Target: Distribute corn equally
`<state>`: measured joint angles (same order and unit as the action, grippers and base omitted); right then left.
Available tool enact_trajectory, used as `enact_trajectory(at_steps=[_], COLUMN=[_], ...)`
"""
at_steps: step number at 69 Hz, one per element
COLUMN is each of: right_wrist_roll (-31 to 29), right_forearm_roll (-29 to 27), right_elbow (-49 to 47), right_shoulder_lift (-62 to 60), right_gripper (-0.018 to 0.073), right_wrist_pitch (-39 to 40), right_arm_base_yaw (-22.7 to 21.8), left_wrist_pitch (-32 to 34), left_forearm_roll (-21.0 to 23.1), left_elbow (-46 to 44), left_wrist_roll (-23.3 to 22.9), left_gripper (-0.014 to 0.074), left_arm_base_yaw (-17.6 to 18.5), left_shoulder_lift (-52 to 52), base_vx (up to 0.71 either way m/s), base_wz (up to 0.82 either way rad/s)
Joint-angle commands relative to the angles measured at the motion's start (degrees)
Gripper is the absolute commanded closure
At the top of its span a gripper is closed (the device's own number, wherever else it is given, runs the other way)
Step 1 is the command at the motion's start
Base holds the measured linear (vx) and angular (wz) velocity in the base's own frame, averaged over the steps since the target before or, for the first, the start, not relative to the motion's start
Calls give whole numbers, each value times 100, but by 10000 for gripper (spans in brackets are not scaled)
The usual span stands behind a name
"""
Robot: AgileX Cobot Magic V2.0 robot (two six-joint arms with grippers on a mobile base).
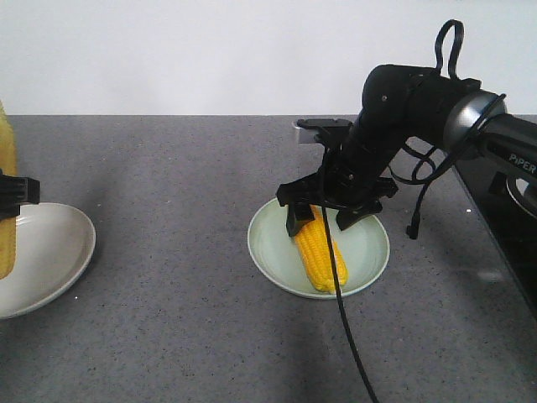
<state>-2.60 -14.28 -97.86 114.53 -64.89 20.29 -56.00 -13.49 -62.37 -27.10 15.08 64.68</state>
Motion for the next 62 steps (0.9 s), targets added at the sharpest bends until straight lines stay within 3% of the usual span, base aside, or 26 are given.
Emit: enact_trajectory(at_steps=[1,20,37,62], right_wrist_roll=[-70,-111,-58,374], right_forearm_roll=[-21,309,598,1349], right_elbow=[-178,-178,7,2276], right_shoulder_lift=[-317,-649,-1378,-3195], right_gripper=[-18,6,64,195], right_wrist_pitch=[196,266,811,2317], right_arm_base_yaw=[-4,-4,-4,-9], left_wrist_pitch=[267,267,267,267], left_forearm_roll=[-77,-77,-77,-77], left_elbow=[-146,-146,-146,-146], left_wrist_roll=[-53,-53,-53,-53], left_gripper=[463,463,463,463], left_arm_base_yaw=[-16,-16,-16,-16], left_shoulder_lift=[-115,-115,-115,-115], base_vx=[0,0,0,0], base_wz=[0,0,0,0])
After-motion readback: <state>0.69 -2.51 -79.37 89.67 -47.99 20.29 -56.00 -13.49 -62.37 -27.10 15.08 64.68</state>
